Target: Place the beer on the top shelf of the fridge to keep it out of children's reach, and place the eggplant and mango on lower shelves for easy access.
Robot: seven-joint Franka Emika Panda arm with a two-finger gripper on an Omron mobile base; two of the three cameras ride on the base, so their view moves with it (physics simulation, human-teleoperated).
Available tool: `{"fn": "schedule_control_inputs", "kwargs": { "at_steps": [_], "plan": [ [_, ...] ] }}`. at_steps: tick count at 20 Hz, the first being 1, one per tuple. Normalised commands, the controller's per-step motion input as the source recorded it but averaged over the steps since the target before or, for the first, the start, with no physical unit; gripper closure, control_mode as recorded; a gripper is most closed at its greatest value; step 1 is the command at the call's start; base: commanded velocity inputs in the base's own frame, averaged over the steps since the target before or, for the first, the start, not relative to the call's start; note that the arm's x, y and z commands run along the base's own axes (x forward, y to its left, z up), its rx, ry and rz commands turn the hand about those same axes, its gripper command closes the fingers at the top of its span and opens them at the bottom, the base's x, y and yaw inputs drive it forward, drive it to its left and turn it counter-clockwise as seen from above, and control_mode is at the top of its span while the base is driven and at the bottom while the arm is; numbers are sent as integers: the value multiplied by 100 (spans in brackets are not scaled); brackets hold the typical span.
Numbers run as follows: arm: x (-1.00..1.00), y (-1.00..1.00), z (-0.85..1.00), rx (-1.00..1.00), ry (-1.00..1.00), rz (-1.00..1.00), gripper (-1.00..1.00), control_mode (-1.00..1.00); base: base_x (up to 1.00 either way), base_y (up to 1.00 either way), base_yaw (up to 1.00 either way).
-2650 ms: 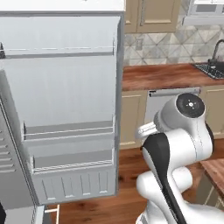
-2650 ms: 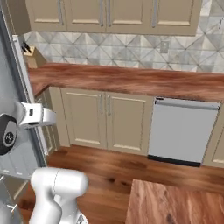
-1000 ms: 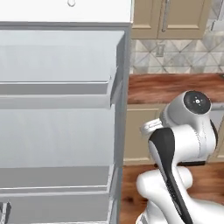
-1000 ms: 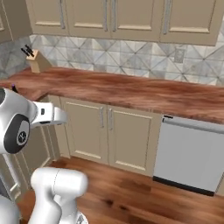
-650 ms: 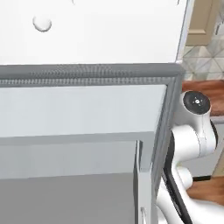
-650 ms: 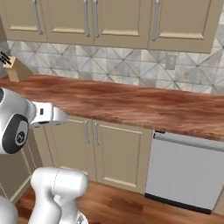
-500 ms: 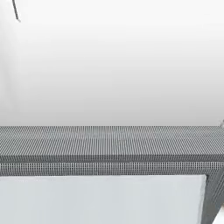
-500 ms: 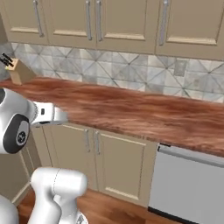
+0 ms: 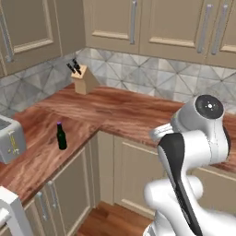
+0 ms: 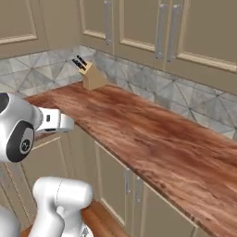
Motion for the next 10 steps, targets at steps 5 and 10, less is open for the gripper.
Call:
{"fn": "schedule_control_inputs", "kwargs": {
  "at_steps": [5,10],
  "plan": [
    [0,0,0,0,0,0,-100,100,66,0,85],
    [0,0,0,0,0,0,-100,100,74,0,81]
  ]
}}
